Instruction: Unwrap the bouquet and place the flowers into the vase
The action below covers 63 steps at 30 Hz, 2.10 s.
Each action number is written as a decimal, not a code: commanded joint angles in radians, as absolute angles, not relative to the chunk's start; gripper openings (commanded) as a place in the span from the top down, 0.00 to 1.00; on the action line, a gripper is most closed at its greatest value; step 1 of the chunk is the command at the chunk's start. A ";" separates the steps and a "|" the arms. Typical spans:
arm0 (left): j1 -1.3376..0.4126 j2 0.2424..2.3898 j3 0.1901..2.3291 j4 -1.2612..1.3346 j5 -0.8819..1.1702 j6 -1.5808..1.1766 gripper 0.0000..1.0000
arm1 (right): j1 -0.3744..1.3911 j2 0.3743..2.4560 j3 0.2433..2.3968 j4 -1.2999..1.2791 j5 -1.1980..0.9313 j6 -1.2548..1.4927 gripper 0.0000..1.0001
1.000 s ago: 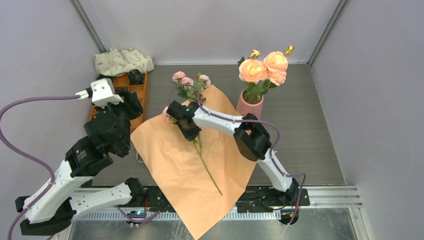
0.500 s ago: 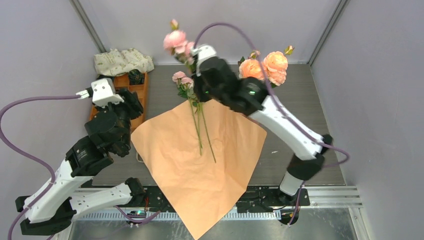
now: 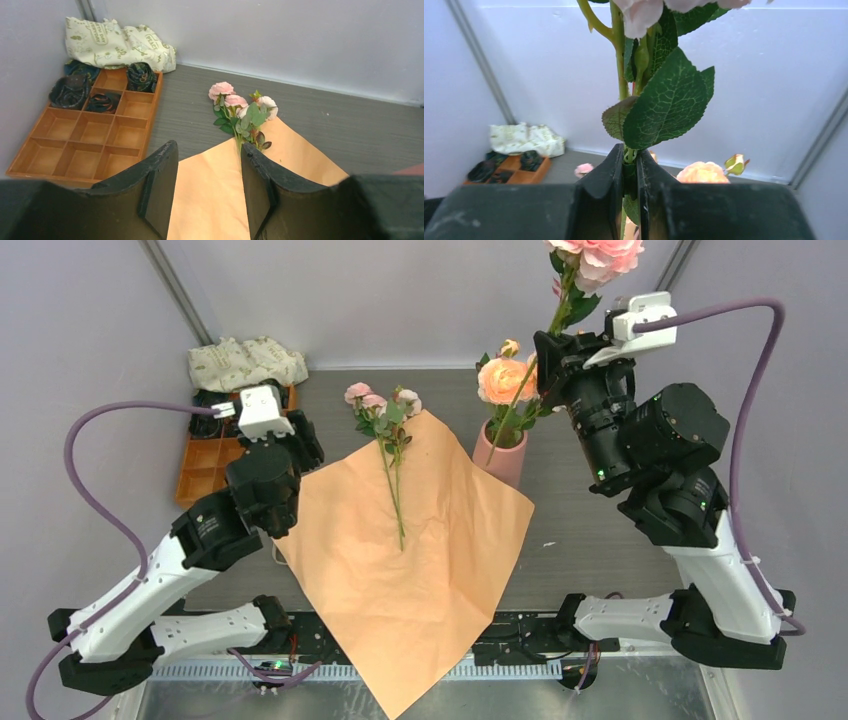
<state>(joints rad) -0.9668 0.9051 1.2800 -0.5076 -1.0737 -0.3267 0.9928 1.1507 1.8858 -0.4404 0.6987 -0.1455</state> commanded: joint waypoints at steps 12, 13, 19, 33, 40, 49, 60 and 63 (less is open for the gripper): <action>-0.966 0.968 1.348 -0.517 -0.988 -0.407 0.50 | 0.988 1.204 1.757 0.020 0.858 -0.554 0.99; -0.966 0.970 1.348 -0.519 -0.987 -0.410 0.50 | 0.987 1.204 1.763 0.023 0.855 -0.551 0.99; -0.966 0.972 1.339 -0.524 -0.983 -0.420 0.50 | 0.986 1.197 1.745 0.027 0.848 -0.537 0.99; -0.966 0.991 1.330 -0.524 -0.966 -0.437 0.50 | 0.981 1.089 1.514 0.090 0.856 -0.433 0.99; -0.966 1.012 1.335 -0.525 -0.950 -0.446 0.50 | 0.971 1.005 1.284 0.137 0.863 -0.315 0.99; -0.966 1.048 1.336 -0.521 -0.926 -0.457 0.50 | 0.935 0.967 1.077 0.211 0.896 -0.244 0.99; -0.966 1.074 1.322 -0.505 -0.911 -0.460 0.50 | 0.899 0.956 0.960 0.105 0.899 -0.081 0.99; -0.966 1.087 1.321 -0.506 -0.906 -0.460 0.50 | 0.898 0.951 0.942 0.065 0.896 -0.035 0.95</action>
